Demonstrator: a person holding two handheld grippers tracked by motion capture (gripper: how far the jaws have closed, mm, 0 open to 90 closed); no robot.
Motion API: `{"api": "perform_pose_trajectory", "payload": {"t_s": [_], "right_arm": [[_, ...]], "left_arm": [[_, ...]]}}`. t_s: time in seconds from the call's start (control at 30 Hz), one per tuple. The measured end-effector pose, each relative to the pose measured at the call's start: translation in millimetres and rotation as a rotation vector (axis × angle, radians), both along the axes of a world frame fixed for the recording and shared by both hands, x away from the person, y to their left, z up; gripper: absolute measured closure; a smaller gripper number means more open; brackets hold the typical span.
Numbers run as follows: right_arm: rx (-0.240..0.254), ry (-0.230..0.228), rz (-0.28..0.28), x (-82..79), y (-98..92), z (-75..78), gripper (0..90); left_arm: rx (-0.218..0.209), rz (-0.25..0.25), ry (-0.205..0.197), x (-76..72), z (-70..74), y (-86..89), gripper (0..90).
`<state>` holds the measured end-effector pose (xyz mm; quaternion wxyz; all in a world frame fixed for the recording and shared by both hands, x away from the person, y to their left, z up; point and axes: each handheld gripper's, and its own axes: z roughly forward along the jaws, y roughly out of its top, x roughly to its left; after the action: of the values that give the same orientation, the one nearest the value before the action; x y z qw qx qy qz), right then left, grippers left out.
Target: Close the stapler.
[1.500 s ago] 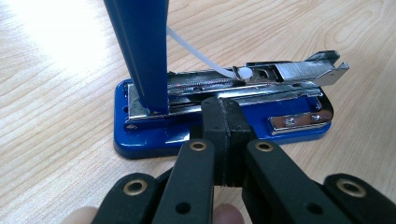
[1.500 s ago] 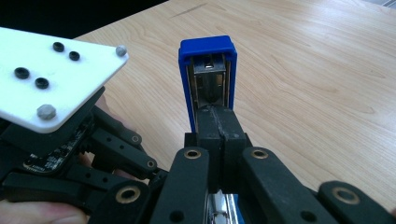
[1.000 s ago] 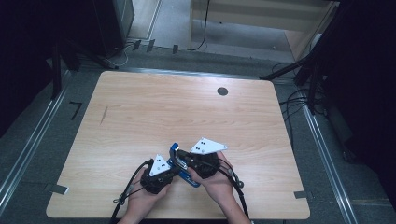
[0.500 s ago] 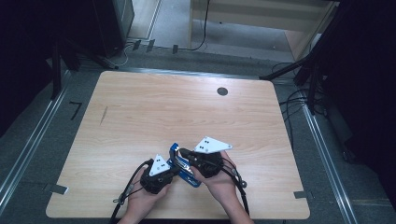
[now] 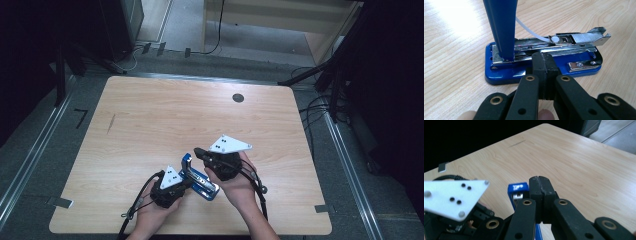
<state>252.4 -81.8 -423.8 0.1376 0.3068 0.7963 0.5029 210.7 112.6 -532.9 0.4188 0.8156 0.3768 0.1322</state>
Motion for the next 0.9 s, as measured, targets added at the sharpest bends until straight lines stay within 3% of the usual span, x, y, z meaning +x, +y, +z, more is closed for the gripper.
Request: {"api": "perform_pose_trajectory", "payload": {"t_s": [0.2, 0.5, 0.9], "right_arm": [[0.000, -0.012, 0.003, 4.1, 9.6, 12.6, 90.0], [-0.021, -0.011, 0.018, 9.9, 24.9, 18.5, 90.0], [-0.057, 0.003, 0.064, 8.4, 48.5, 10.2, 90.0]], "left_arm": [[0.002, -0.003, -0.006, 0.1, -0.1, -0.2, 90.0], [0.002, -0.003, -0.005, 0.4, -0.2, -0.3, 90.0], [0.000, -0.002, -0.004, 0.5, -0.1, -0.3, 90.0]]}}
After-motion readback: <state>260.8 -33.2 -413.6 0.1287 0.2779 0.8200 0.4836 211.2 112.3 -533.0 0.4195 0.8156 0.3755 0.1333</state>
